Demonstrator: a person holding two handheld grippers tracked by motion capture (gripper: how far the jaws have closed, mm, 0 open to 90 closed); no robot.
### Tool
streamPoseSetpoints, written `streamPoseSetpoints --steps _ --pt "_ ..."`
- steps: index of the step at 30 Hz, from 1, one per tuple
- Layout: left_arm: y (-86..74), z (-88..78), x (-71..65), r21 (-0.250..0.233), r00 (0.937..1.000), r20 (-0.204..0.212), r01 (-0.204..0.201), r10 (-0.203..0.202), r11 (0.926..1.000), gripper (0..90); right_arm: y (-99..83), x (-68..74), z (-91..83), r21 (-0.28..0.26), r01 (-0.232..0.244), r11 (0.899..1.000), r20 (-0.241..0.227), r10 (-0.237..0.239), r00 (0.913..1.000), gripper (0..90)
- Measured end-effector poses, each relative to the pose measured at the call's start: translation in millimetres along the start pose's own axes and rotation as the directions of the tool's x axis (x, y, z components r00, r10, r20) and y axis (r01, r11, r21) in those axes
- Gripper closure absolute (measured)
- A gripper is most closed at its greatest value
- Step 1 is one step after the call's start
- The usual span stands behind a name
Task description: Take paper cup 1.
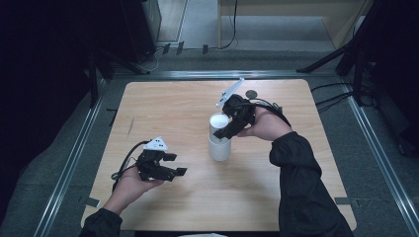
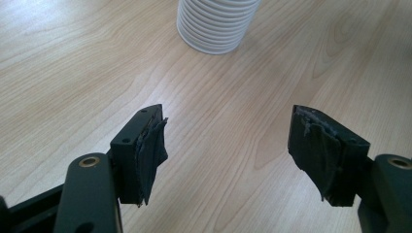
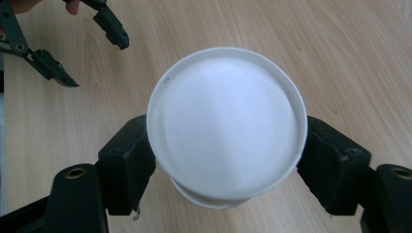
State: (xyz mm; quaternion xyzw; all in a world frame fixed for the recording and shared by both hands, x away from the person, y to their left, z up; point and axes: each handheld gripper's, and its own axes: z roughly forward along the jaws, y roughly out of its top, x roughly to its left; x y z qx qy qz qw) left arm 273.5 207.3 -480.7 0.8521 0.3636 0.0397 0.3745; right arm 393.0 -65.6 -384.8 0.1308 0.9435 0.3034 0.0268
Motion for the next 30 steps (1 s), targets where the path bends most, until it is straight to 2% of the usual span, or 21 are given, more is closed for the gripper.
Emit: streamPoseSetpoints --steps 2,6,16,30 --pt "-0.8 -0.5 0.0 0.000 1.0000 0.000 -0.001 0.001 1.0000 29.3 2.6 0.4 1.0 0.005 0.009 1.000 0.000 -0.009 1.0000 26.7" --pt "-2.5 -1.5 -0.5 0.000 1.0000 0.000 0.004 -0.004 1.0000 29.2 6.5 -0.3 3.1 0.017 -0.014 1.000 0.007 0.014 0.9999 29.6" --pt "-2.9 -0.6 -2.1 0.006 1.0000 0.004 -0.002 0.002 1.0000 28.9 8.9 1.9 3.9 0.038 -0.015 0.999 0.018 0.014 0.9997 31.1" --pt "-3.0 1.6 -3.1 0.016 1.0000 0.006 -0.004 0.003 0.9999 28.9 10.7 4.4 -5.2 0.014 -0.004 1.000 0.025 0.004 0.9997 32.4"
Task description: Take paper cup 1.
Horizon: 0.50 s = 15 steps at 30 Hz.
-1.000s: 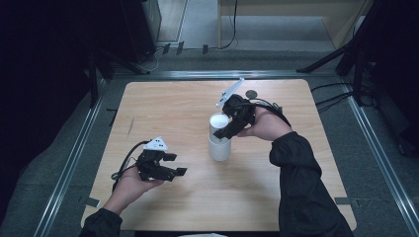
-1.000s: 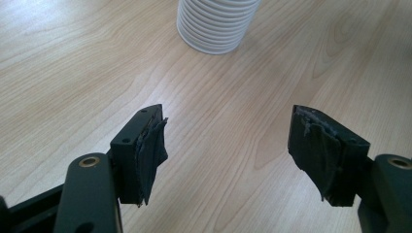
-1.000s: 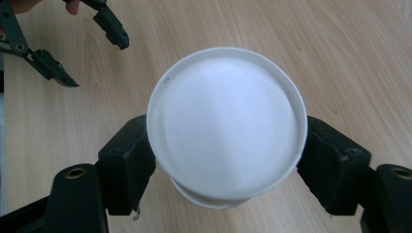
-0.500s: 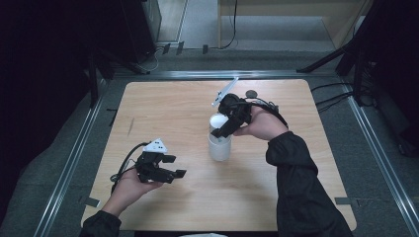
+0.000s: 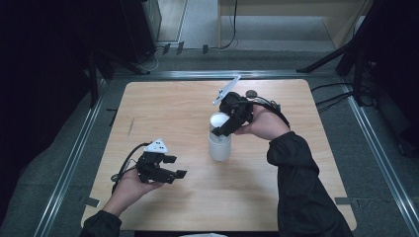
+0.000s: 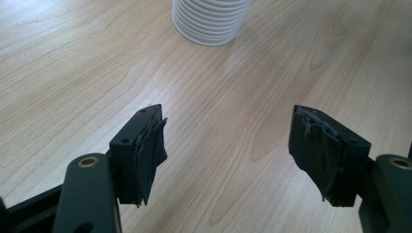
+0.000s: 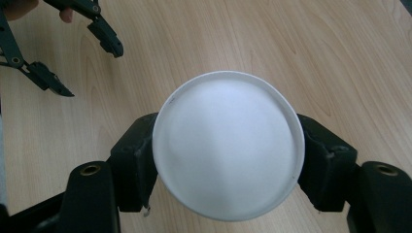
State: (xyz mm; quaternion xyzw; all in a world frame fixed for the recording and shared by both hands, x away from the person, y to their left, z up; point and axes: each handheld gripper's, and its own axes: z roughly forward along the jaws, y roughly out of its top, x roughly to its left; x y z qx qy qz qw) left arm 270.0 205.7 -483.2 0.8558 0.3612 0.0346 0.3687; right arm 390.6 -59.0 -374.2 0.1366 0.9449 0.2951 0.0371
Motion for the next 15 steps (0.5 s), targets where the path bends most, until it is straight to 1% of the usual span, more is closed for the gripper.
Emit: streamPoseSetpoints --steps 2,6,8,9,11,13,15 --pt "0.0 0.4 -0.3 0.003 1.0000 -0.002 -0.003 0.003 1.0000 28.9 0.0 0.3 -0.7 0.001 -0.002 1.000 0.001 0.002 1.0000 32.4" --pt "0.0 0.5 -0.6 0.002 1.0000 -0.002 -0.003 0.003 1.0000 28.9 0.8 0.9 -3.8 -0.012 0.009 1.000 0.008 -0.009 0.9999 32.4" --pt "0.0 0.6 -0.4 0.001 1.0000 -0.001 -0.003 0.003 1.0000 28.9 1.3 2.0 -6.2 -0.014 0.005 1.000 0.011 -0.005 0.9999 32.5" --pt "0.0 0.6 -0.3 0.002 1.0000 -0.001 -0.002 0.002 1.0000 28.9 1.7 1.9 -8.0 -0.022 0.006 1.000 0.004 -0.006 1.0000 32.6" --pt "0.0 1.0 -0.3 0.003 1.0000 0.000 0.000 0.000 1.0000 28.9 2.1 1.9 -8.7 -0.020 0.008 1.000 0.006 -0.008 1.0000 32.7" --pt "0.0 2.0 -0.2 0.004 1.0000 -0.001 0.002 -0.002 1.0000 28.9 3.1 2.5 -9.8 -0.021 0.001 1.000 0.005 -0.001 1.0000 32.7" --pt "0.2 2.9 -0.6 0.009 1.0000 0.001 -0.002 0.002 1.0000 28.9 3.8 3.1 -12.2 -0.026 0.008 1.000 0.006 -0.008 0.9999 32.8"
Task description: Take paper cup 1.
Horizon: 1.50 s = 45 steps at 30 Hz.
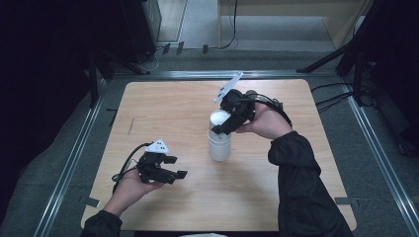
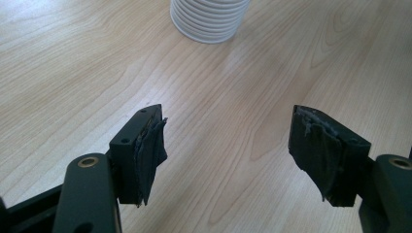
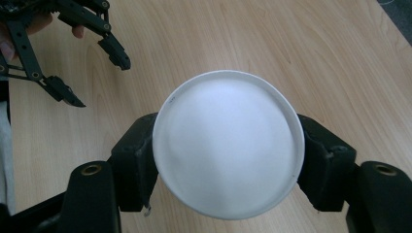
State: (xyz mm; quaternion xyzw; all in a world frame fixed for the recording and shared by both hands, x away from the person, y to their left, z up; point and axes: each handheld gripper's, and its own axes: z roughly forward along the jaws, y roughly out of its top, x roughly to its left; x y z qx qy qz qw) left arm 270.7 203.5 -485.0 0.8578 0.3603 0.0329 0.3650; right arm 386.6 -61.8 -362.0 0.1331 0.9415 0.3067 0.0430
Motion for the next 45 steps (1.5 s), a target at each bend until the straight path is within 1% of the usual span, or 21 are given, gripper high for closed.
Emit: streamPoseSetpoints --steps 2,6,7,9,10,11,12,14,15,17,18,20,21,25,26,27,30,33,41,44,45 --pt "0.1 0.1 -0.2 0.002 1.0000 0.000 -0.001 0.001 1.0000 28.9 0.4 0.6 -1.6 -0.003 -0.005 1.000 0.002 0.005 1.0000 32.8" --pt "-0.1 1.0 -0.6 0.005 1.0000 0.001 -0.001 0.001 1.0000 28.9 1.5 1.1 -9.7 -0.028 0.001 1.000 0.014 0.000 0.9999 32.8" --pt "-0.2 1.1 -0.6 0.005 1.0000 0.002 0.000 0.000 1.0000 28.9 1.7 1.4 -14.5 -0.044 -0.006 0.999 0.008 0.007 0.9999 32.9" --pt "-0.3 1.1 -0.4 0.005 1.0000 0.002 0.001 -0.001 1.0000 28.9 1.9 1.5 -16.3 -0.051 -0.008 0.999 0.009 0.008 0.9999 32.9" --pt "-0.3 1.0 -0.1 0.004 1.0000 0.002 0.001 -0.001 1.0000 28.9 3.0 2.5 -21.8 -0.065 -0.014 0.998 0.022 0.016 0.9996 33.0" --pt "-0.3 1.0 -0.1 0.004 1.0000 0.002 0.001 -0.001 1.0000 28.9 3.0 2.5 -21.8 -0.065 -0.014 0.998 0.022 0.016 0.9996 33.0" --pt "-0.3 1.1 0.0 0.004 1.0000 0.002 0.000 0.000 1.0000 28.9 4.8 4.6 -27.5 -0.086 -0.011 0.996 0.032 0.014 0.9994 33.1" --pt "-0.1 1.0 -0.2 0.003 1.0000 0.000 -0.001 0.001 1.0000 28.9 5.3 5.5 -29.2 -0.092 -0.008 0.996 0.034 0.011 0.9994 33.1" --pt "0.0 0.8 -0.5 0.001 1.0000 -0.001 -0.004 0.004 1.0000 28.9 6.2 7.0 -32.1 -0.097 0.001 0.995 0.041 0.002 0.9992 33.1" --pt "0.5 0.0 -1.6 -0.014 0.9999 0.007 -0.008 0.009 0.9999 28.9 7.8 10.1 -36.5 -0.103 0.009 0.995 0.049 -0.004 0.9988 33.2" --pt "1.0 -1.2 -2.5 -0.025 0.9998 0.015 -0.015 0.015 0.9996 28.5 8.3 12.7 -41.5 -0.109 0.022 0.994 0.052 -0.016 0.9985 33.3" --pt "1.2 -1.6 -3.3 -0.031 0.9997 0.018 -0.018 0.018 0.9994 28.5 8.1 13.5 -43.7 -0.111 0.027 0.993 0.055 -0.021 0.9983 33.3" --pt "1.4 -1.8 -4.0 -0.034 0.9995 0.020 -0.024 0.025 0.9991 28.4 7.8 15.9 -51.9 -0.126 0.029 0.992 0.065 -0.021 0.9976 33.3" --pt "1.8 -1.3 -4.1 -0.032 0.9993 0.023 -0.030 0.030 0.9990 28.4 8.0 20.0 -65.1 -0.162 0.036 0.986 0.076 -0.024 0.9968 33.4" --pt "1.9 -1.4 -4.1 -0.032 0.9992 0.023 -0.031 0.032 0.9990 28.4 8.0 20.0 -65.1 -0.162 0.036 0.986 0.076 -0.024 0.9968 33.4" --pt "2.1 -1.7 -4.3 -0.037 0.9992 0.023 -0.030 0.031 0.9988 28.4 7.5 23.1 -71.0 -0.168 0.039 0.985 0.076 -0.026 0.9968 33.4" --pt "2.4 -2.3 -4.2 -0.040 0.9993 0.024 -0.030 0.031 0.9988 28.4 6.4 25.4 -75.4 -0.168 0.044 0.985 0.073 -0.033 0.9968 33.3" --pt "3.3 -3.0 -3.9 -0.044 0.9991 0.025 -0.034 0.035 0.9985 28.4 3.0 27.8 -83.9 -0.185 0.042 0.982 0.062 -0.031 0.9976 33.5" --pt "13.4 2.5 -2.9 -0.045 0.9970 0.048 -0.059 0.061 0.9973 27.8 -7.6 31.4 -87.3 -0.170 0.026 0.985 0.044 -0.019 0.9989 33.6" --pt "18.8 5.1 -2.1 -0.044 0.9954 0.063 -0.070 0.072 0.9966 27.1 -13.4 33.2 -87.8 -0.163 0.018 0.986 0.042 -0.011 0.9991 33.6" --pt "22.0 6.9 -1.8 -0.046 0.9942 0.077 -0.073 0.076 0.9963 27.0 -17.2 34.6 -88.0 -0.158 0.011 0.987 0.042 -0.004 0.9991 33.6"
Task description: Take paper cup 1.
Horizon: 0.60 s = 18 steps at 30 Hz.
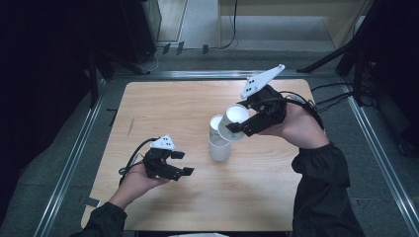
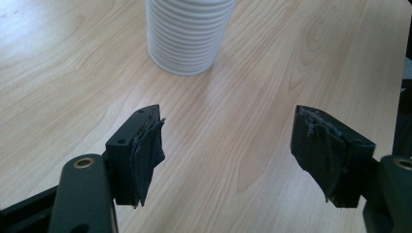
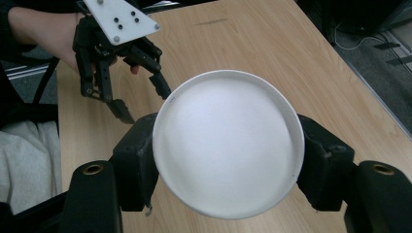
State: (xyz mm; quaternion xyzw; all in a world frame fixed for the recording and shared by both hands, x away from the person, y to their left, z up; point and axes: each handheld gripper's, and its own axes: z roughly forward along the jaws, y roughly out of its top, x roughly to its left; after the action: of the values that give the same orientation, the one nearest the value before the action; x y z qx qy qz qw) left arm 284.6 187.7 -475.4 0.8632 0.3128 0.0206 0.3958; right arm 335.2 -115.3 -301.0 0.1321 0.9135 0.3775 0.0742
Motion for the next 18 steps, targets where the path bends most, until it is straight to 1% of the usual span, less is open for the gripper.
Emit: streamPoseSetpoints --steps 1,3,4,5,6,7,9,10,12,16,17,18 --pt "0.0 0.0 0.0 0.000 1.0000 0.000 0.000 0.000 1.0000 26.8 0.0 0.0 0.0 0.000 0.000 1.000 0.000 0.000 1.0000 33.6" --pt "4.3 2.8 0.8 0.000 0.9997 0.023 -0.009 0.009 1.0000 26.7 -3.9 1.4 -0.5 0.009 -0.010 1.000 0.001 0.010 0.9999 33.6" --pt "7.8 5.2 -0.1 -0.001 0.9993 0.029 -0.025 0.025 0.9997 26.7 -7.8 2.6 -1.0 0.017 -0.018 1.000 0.001 0.018 0.9998 33.6" --pt "7.8 5.2 -0.1 -0.001 0.9993 0.029 -0.025 0.025 0.9997 26.6 -9.4 2.8 -1.3 0.021 -0.021 1.000 0.001 0.021 0.9998 33.6" --pt "10.3 6.6 -0.1 -0.004 0.9982 0.048 -0.035 0.035 0.9994 26.6 -9.4 2.8 -1.3 0.021 -0.021 1.000 0.001 0.021 0.9998 33.6" --pt "11.8 7.2 -0.1 -0.004 0.9975 0.061 -0.037 0.037 0.9993 25.5 -13.7 2.9 -2.2 0.025 -0.031 0.999 0.002 0.031 0.9995 33.6" --pt "15.9 9.5 -0.4 -0.011 0.9959 0.077 -0.047 0.048 0.9988 25.5 -15.8 3.0 -2.9 0.025 -0.038 0.999 0.003 0.038 0.9993 33.6" --pt "17.6 10.2 -0.2 -0.011 0.9951 0.081 -0.056 0.057 0.9984 24.9 -20.1 3.4 -4.6 0.027 -0.048 0.998 0.008 0.048 0.9988 33.6" --pt "21.6 12.3 0.5 -0.022 0.9946 0.087 -0.056 0.058 0.9982 25.0 -23.5 4.4 -5.4 0.028 -0.057 0.998 0.011 0.056 0.9984 33.6" --pt "25.7 14.0 1.4 -0.030 0.9940 0.091 -0.058 0.060 0.9979 25.4 -28.2 5.5 -4.4 0.024 -0.055 0.998 0.010 0.054 0.9985 33.6" --pt "27.0 14.4 2.0 -0.034 0.9929 0.098 -0.064 0.067 0.9974 25.5 -29.3 5.6 -3.5 0.021 -0.056 0.998 0.006 0.056 0.9984 33.6" --pt "28.8 15.1 1.6 -0.036 0.9928 0.096 -0.068 0.071 0.9970 25.7 -33.0 5.5 -0.4 0.020 -0.071 0.997 -0.009 0.071 0.9974 33.7"
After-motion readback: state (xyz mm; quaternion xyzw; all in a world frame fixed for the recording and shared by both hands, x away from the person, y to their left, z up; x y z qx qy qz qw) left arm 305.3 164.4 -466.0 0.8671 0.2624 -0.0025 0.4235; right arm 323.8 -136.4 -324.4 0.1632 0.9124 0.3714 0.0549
